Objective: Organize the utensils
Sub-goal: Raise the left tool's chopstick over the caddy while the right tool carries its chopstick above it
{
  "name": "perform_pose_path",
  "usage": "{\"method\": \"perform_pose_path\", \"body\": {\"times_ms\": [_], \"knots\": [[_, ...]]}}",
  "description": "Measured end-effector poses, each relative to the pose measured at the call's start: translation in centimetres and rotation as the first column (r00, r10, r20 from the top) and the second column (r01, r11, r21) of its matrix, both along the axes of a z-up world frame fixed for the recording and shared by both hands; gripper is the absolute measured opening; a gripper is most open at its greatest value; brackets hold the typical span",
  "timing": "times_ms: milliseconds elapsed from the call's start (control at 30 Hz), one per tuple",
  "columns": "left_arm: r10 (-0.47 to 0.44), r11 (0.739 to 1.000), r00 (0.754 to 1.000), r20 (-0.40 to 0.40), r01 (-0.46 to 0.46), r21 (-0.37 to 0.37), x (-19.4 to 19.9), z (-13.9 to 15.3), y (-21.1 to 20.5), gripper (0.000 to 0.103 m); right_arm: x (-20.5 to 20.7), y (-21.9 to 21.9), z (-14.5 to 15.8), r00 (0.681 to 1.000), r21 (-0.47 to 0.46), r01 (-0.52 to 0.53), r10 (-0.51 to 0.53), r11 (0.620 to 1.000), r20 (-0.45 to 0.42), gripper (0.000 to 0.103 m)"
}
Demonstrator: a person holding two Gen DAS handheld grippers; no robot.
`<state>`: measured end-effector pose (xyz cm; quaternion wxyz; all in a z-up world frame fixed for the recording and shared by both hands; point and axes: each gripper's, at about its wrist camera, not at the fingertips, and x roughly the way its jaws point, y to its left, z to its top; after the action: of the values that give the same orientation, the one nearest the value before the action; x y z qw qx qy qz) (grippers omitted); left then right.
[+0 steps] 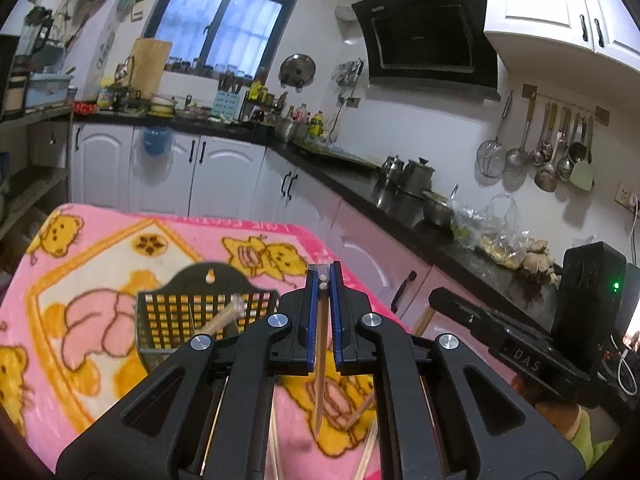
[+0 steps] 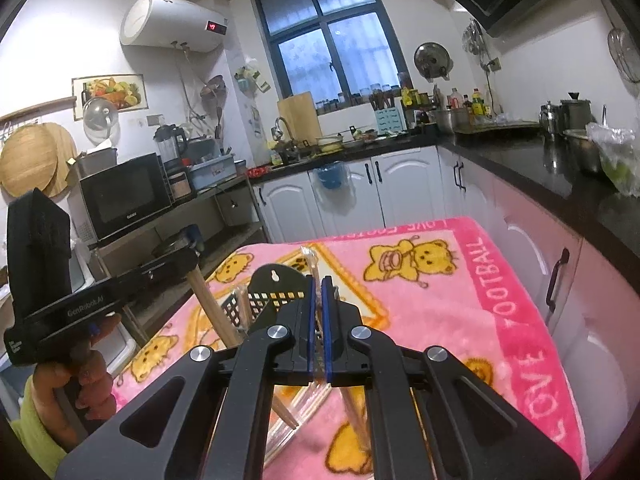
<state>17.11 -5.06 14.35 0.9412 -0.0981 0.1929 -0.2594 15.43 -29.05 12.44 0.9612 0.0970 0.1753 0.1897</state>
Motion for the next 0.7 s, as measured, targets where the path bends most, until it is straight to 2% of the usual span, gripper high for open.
{"method": "perform_pose_path", "body": {"times_ms": [367,700], "knots": [[0.037,0.999,0.995,0.094,-0.037,0.005,0.5,3.9,0.7,0.003,0.3,1.6,2.6,0.998,-0.022,-0.033,0.034,0.999,0.050,0.003],[0.102,0.995,0.985,0.138,-0.104,0.007,1.8,6.5,2.9,0.003,0.7,3.6,6.0,0.990,-0.032,-0.079,0.082,0.996,0.111,0.003]]}}
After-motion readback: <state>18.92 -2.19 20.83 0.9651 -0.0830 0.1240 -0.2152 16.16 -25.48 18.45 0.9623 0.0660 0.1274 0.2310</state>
